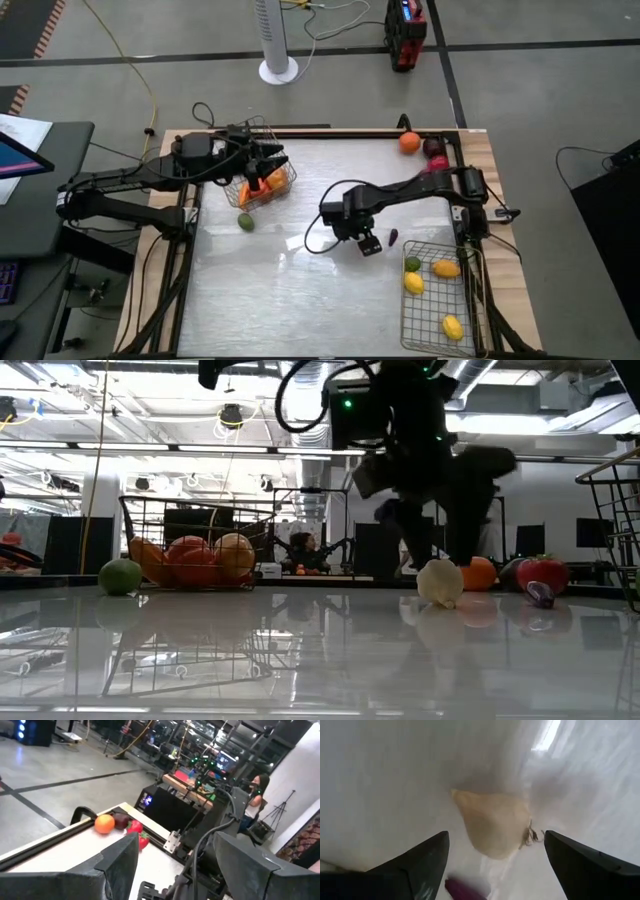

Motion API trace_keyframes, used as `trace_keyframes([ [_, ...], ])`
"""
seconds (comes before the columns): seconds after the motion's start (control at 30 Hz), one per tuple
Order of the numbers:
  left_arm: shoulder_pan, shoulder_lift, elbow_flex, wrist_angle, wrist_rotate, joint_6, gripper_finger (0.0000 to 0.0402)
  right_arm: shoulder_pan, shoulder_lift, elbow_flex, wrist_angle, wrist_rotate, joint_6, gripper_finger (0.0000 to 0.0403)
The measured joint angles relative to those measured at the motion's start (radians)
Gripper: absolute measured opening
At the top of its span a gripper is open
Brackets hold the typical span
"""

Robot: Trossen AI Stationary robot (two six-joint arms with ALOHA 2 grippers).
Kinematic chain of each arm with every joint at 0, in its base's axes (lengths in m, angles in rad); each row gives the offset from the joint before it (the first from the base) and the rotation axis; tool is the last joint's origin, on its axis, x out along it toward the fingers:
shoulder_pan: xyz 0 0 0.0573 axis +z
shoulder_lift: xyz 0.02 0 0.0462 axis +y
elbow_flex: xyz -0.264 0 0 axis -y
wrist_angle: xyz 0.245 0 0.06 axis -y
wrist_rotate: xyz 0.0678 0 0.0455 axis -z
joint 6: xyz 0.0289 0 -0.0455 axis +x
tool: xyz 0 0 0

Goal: Sort produce into baskets
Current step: Put the garlic into the top wire basket

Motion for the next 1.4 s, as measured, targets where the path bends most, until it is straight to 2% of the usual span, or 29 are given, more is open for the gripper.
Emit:
trace_keyframes([
  [0.47, 0.000, 0.000, 0.000, -0.009, -0.052, -0.011, 0.0245, -0.016, 0.000, -0.049, 0.138, -0.001, -0.035, 0.0281],
  [0.8, 0.000, 0.000, 0.000, -0.006, -0.079, -0.002, 0.0245, -0.057, -0.001, -0.034, 0.092, -0.004, -0.036, 0.0223],
  [0.93, 0.000, 0.000, 0.000, -0.006, -0.091, 0.007, 0.0245, -0.089, -0.005, 0.023, 0.073, -0.004, -0.036, 0.0211],
  [1.2, 0.000, -0.011, 0.000, 0.041, -0.109, 0.007, 0.0245, -0.154, -0.006, 0.224, 0.079, -0.003, 0.016, 0.0215],
  [1.4, 0.010, -0.068, 0.001, 0.213, -0.123, 0.031, 0.0245, -0.184, -0.007, 0.338, 0.256, -0.004, 0.052, 0.0216],
])
